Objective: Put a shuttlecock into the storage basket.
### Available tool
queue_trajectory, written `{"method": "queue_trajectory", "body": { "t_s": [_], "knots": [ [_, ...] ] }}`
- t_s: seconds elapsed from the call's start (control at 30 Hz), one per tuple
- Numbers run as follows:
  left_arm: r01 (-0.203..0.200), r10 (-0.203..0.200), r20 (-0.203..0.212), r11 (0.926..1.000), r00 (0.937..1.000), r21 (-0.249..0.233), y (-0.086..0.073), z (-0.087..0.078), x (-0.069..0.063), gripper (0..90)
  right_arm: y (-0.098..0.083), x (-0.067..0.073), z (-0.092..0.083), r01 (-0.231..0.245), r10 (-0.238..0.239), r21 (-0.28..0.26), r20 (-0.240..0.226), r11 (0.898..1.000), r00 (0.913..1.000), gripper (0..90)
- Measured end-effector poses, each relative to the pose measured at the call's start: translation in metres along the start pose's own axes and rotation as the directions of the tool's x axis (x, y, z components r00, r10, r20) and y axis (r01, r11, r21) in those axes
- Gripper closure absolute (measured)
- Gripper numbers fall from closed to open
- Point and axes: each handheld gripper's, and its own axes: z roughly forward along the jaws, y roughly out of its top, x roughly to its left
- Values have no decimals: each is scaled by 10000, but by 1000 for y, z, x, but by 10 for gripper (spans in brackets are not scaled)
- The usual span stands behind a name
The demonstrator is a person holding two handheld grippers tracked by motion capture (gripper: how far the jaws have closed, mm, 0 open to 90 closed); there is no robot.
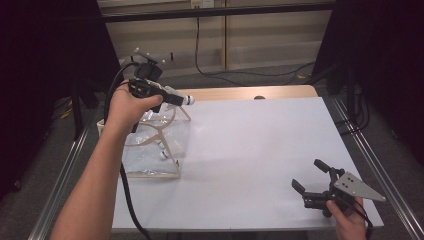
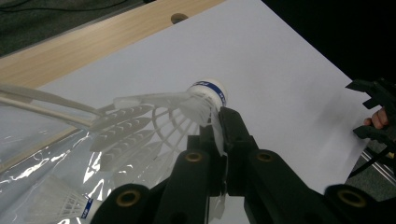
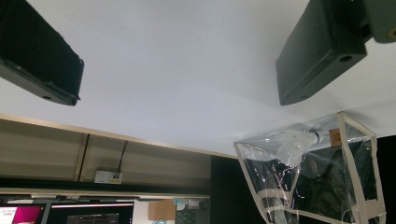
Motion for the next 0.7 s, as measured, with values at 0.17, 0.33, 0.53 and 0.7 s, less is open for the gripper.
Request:
{"method": "queue_trajectory", "body": {
  "t_s": [0.17,0.33,0.53,0.7],
  "knots": [
    [79,-80,-71,9999,9999,-75,-1,-6,4,894,0,0,0,16,-16,-3,-21,10000,10000,7],
    [135,-138,-187,9997,9997,-179,-3,-11,9,894,0,0,0,27,-27,10,-11,10000,10000,7],
    [228,-237,-321,9994,9992,-272,-4,-15,15,893,0,0,0,1,-1,18,12,10000,10000,7],
    [343,-360,-526,9989,9980,-321,-6,-17,20,892,0,1,0,9,-9,15,-4,10000,10000,7]
  ]
}}
